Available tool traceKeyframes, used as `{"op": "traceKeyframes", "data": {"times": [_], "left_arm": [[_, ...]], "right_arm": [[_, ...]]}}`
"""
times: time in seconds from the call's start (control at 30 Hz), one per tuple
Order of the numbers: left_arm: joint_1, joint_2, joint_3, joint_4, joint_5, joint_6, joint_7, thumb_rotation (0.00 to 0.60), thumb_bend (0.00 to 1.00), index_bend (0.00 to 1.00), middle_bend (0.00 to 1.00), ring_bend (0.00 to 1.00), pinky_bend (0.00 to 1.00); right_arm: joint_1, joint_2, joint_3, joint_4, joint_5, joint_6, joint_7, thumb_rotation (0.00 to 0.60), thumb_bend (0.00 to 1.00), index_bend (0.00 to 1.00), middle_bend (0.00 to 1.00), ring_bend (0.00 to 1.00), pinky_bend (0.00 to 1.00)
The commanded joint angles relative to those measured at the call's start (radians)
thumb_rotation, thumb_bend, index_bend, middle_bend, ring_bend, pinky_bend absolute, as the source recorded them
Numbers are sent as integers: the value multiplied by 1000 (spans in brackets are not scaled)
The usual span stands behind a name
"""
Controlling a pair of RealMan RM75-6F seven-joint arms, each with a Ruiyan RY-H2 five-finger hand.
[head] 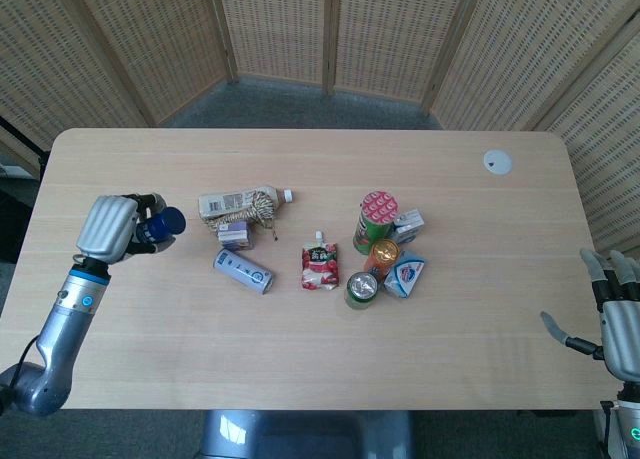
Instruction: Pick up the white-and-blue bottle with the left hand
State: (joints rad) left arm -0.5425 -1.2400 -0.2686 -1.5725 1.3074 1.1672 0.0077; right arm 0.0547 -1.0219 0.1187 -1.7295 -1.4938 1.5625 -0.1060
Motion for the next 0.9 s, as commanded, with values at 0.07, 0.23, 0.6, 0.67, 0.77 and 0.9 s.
{"op": "traceKeyframes", "data": {"times": [0.07, 0.23, 0.6, 0.67, 0.77, 0.9], "left_arm": [[8, 130, -78, -142, -46, 40, 24, 600, 365, 733, 716, 797, 792], [2, 196, -125, -212, -81, 52, 28, 600, 359, 734, 717, 797, 789], [-13, 248, -144, -299, -134, 55, 67, 600, 358, 743, 721, 797, 788], [-17, 251, -145, -307, -141, 55, 74, 600, 358, 743, 721, 797, 788], [-25, 250, -146, -312, -148, 56, 81, 600, 358, 743, 721, 797, 789], [-34, 246, -145, -307, -154, 55, 82, 600, 355, 744, 720, 796, 789]], "right_arm": [[0, -8, -2, 11, -3, 2, 10, 206, 267, 0, 145, 0, 0], [-9, -13, -7, 25, -13, 16, 23, 208, 266, 0, 145, 0, 0], [-44, -26, -29, 68, -23, 49, 73, 209, 265, 0, 145, 0, 0], [-46, -30, -29, 78, -21, 49, 82, 207, 265, 0, 145, 0, 0], [-46, -39, -29, 90, -21, 48, 91, 207, 266, 0, 145, 0, 0], [-40, -46, -27, 95, -17, 35, 87, 209, 267, 0, 145, 0, 0]]}}
